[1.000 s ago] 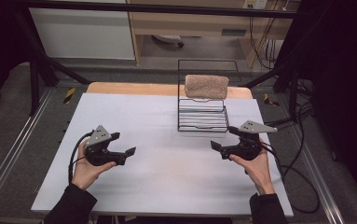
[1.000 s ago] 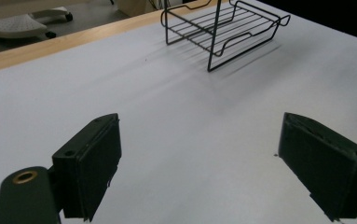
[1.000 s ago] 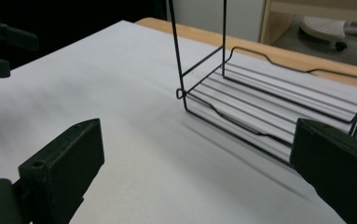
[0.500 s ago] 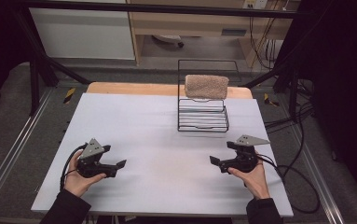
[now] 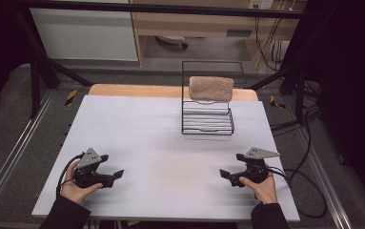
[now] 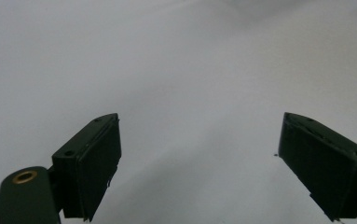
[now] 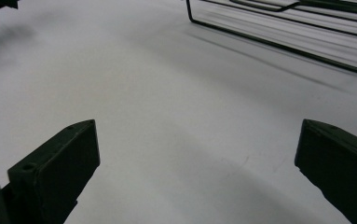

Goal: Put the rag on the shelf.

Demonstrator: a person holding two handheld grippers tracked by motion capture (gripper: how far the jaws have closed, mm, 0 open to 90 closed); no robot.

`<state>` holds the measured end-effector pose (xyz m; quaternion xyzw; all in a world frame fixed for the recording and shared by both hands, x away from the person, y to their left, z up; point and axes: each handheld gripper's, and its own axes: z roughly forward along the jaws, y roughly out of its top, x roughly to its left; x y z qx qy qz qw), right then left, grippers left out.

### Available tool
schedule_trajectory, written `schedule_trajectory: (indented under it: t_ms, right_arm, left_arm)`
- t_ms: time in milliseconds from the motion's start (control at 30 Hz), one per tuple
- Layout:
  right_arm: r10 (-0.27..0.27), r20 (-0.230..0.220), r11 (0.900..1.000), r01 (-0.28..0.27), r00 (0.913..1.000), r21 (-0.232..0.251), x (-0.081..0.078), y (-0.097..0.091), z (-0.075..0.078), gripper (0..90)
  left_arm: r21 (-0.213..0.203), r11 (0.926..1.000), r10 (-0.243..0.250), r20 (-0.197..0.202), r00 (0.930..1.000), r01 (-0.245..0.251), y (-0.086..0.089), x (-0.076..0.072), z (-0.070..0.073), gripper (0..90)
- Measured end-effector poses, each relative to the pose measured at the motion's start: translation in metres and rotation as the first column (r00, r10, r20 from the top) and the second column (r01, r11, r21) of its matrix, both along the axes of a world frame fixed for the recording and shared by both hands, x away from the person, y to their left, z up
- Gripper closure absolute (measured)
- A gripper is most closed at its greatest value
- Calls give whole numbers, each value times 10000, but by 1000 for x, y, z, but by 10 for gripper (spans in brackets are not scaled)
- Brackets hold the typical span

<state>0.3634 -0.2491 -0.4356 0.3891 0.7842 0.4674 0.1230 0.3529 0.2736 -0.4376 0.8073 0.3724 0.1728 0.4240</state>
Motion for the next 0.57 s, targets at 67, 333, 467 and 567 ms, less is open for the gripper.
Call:
schedule_trajectory:
  t_ms: [67, 333, 467, 567]
  right_arm:
    - [16, -33, 10000, -16, 10000, -74, -1, -1, -3, 5]
    - [58, -160, 9997, -62, 9999, -234, -8, -9, -11, 5]
    - [-19, -215, 9998, 15, 9998, -191, -8, -11, -12, 5]
    - [13, -239, 9997, -18, 9997, -224, -7, -10, -12, 5]
  left_arm:
    - [81, 10000, -8, -26, 10000, 8, 2, 0, -3, 130]
    - [146, 9999, -13, 61, 10000, 12, 2, -1, -6, 130]
    - [193, 9998, -60, 25, 10000, 60, 2, -1, -8, 129]
    - [165, 9999, -29, 30, 10000, 28, 3, -1, -8, 128]
